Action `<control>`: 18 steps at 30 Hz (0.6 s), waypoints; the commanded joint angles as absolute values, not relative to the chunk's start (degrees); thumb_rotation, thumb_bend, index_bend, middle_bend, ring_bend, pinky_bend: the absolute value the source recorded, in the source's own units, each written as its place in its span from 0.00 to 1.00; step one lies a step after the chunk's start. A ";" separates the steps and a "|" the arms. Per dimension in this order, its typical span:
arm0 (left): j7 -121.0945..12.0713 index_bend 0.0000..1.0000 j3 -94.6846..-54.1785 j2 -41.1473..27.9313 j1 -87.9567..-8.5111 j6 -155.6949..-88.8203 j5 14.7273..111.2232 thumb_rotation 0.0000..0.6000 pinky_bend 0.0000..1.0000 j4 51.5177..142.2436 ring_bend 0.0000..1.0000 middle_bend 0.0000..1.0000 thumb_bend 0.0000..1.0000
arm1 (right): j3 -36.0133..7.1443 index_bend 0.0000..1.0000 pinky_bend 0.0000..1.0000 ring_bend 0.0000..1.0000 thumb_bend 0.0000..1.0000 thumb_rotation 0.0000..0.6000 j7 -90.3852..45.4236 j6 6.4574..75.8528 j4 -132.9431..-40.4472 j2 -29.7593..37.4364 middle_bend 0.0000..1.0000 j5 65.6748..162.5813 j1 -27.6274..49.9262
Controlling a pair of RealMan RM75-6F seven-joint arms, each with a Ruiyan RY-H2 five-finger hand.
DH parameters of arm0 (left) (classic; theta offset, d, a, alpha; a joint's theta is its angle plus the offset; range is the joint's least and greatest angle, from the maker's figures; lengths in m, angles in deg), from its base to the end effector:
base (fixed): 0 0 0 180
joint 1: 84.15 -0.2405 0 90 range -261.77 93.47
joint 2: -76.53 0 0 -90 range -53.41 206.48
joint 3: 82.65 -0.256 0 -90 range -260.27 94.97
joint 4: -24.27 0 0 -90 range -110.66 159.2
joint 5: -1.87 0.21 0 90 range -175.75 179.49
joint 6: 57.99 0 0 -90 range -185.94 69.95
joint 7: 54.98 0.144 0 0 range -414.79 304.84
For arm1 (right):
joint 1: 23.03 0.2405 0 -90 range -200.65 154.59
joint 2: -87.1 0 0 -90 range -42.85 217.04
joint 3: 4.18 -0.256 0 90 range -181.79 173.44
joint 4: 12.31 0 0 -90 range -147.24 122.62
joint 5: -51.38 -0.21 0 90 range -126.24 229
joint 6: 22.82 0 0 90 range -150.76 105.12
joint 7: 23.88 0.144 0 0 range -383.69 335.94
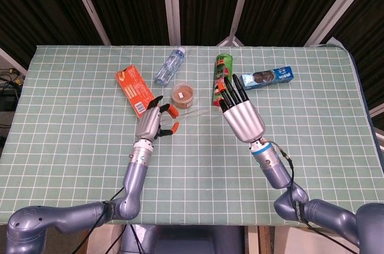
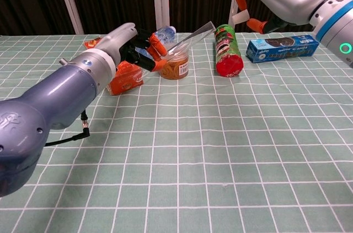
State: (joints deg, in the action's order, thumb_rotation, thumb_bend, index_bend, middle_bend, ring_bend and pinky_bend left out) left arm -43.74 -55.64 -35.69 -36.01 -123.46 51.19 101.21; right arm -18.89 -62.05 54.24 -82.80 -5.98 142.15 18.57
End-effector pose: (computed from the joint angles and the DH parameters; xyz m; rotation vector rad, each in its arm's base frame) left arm -0.0555 0.3604 -0.0699 -1.3163 -1.4818 -1.3467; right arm -0.1141 -0.3605 0.0369 1.6258 0.0293 1.0111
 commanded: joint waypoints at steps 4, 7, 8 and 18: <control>-43.34 0.53 -55.73 -36.26 -35.97 -123.99 51.30 1.00 0.00 101.63 0.07 0.48 0.68 | -18.67 0.60 0.00 0.09 0.42 1.00 -62.01 54.33 -82.95 -6.02 0.20 141.90 18.58; -43.19 0.53 -55.58 -36.37 -35.91 -124.20 51.43 1.00 0.00 101.69 0.08 0.48 0.68 | -18.56 0.60 0.00 0.09 0.42 1.00 -61.96 54.46 -83.15 -5.91 0.20 141.86 18.56; -43.15 0.53 -55.53 -36.40 -35.89 -124.25 51.44 1.00 0.00 101.67 0.08 0.49 0.68 | -18.54 0.60 0.00 0.09 0.42 1.00 -61.94 54.47 -83.20 -5.90 0.20 141.83 18.56; -42.64 0.53 -55.40 -36.81 -35.71 -124.31 51.39 1.00 0.00 101.88 0.08 0.48 0.68 | -18.12 0.60 0.00 0.09 0.42 1.00 -62.09 54.57 -83.30 -6.14 0.21 141.30 18.41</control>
